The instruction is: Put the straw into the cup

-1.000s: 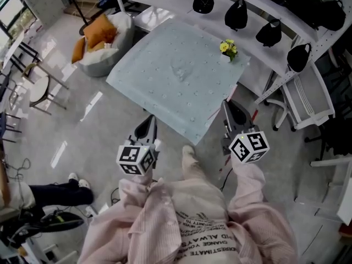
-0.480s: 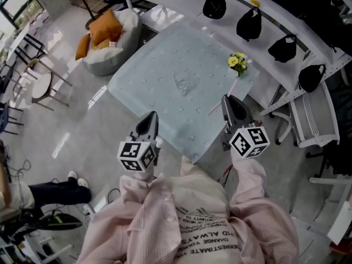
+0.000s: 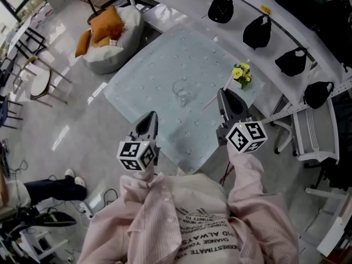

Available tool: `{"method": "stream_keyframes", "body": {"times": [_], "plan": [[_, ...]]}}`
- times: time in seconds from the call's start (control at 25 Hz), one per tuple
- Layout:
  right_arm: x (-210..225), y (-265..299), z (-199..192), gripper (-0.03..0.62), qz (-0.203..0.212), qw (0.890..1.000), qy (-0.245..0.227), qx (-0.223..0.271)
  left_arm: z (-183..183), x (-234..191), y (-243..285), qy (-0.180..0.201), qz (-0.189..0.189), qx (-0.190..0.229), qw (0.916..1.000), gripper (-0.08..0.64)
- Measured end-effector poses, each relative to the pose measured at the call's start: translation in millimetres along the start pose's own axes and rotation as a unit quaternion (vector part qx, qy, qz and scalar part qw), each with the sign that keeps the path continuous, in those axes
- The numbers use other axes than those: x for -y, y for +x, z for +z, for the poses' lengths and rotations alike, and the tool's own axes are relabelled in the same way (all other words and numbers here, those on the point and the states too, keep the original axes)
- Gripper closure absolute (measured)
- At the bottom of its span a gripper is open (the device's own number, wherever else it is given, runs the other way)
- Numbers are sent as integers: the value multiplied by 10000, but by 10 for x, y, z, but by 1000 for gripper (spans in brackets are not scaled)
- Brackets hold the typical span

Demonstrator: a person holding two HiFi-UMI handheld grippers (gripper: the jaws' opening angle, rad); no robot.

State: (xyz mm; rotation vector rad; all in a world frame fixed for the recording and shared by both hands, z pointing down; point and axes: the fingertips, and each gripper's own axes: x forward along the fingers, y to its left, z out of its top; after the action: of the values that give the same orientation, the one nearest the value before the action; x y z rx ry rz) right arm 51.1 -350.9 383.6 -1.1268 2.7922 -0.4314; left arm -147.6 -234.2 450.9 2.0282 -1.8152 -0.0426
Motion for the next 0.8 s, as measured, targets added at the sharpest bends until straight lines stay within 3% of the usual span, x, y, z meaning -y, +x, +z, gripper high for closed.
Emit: {"method": "stream_keyframes", "body": {"times": [0.44, 0.68, 0.8], "plan": [[250, 540, 30, 571, 52, 9994, 304, 160, -67, -157, 460, 4, 62, -254, 9997, 561], [350, 873, 0, 571, 2, 9981, 539, 300, -63, -253, 708, -255, 23, -326, 9991, 561], [382, 1059, -59, 571, -37, 9974, 631, 348, -122, -369, 817, -134, 25, -485, 9987, 561]]}}
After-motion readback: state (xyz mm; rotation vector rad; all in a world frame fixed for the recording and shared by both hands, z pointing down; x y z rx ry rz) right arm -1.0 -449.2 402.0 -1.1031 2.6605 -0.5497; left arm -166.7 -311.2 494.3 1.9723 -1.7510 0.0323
